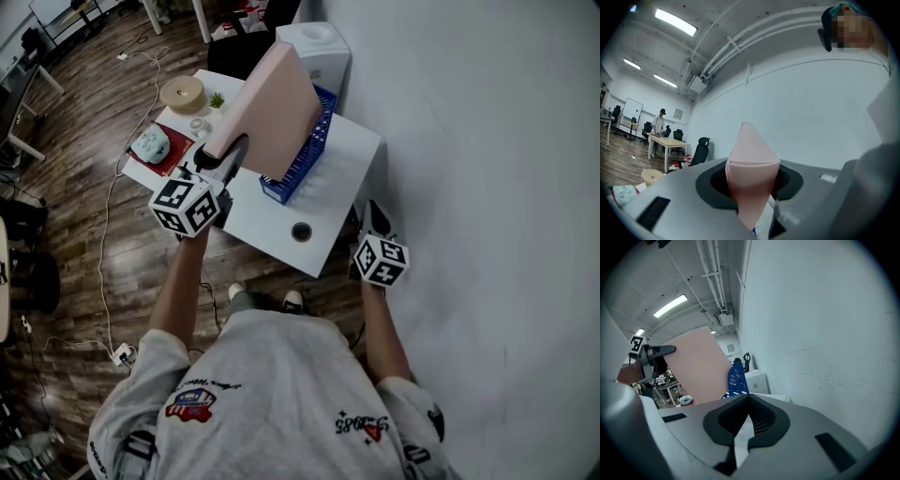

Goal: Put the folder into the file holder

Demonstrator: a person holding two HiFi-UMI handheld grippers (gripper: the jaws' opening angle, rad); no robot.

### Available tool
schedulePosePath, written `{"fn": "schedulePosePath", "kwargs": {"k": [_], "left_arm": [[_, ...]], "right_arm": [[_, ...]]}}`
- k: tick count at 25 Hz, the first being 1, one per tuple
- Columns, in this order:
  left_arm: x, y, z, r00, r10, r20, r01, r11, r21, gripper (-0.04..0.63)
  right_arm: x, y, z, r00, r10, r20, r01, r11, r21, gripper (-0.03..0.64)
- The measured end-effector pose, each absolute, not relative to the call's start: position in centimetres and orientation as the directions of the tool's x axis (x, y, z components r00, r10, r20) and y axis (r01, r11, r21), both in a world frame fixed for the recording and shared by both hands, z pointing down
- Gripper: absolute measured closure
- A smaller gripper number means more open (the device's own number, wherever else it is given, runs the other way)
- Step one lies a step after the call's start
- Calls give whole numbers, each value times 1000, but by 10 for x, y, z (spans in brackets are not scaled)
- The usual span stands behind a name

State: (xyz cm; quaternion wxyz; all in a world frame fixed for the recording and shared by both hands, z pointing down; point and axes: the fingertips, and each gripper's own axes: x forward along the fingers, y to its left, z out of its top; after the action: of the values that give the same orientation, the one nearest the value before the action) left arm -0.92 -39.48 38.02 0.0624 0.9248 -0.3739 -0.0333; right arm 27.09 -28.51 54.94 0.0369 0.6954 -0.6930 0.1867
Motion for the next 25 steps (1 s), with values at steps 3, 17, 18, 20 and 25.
{"fn": "schedulePosePath", "kwargs": {"k": [3,17,18,20,25], "left_arm": [[0,-401,391,728,-686,7,-679,-719,147,445],[24,-425,439,747,-655,113,-665,-732,150,443],[25,-426,442,747,-654,119,-664,-732,152,443],[26,-428,447,746,-653,128,-665,-729,160,443],[32,-436,457,747,-648,149,-665,-728,165,442]], "right_arm": [[277,-285,550,-15,-949,316,-977,-53,-207,615],[294,-287,564,27,-938,345,-972,-105,-209,615],[294,-287,565,29,-938,345,-972,-106,-209,615],[295,-287,565,31,-937,348,-972,-110,-208,615],[302,-288,570,44,-933,356,-970,-125,-207,615]]}}
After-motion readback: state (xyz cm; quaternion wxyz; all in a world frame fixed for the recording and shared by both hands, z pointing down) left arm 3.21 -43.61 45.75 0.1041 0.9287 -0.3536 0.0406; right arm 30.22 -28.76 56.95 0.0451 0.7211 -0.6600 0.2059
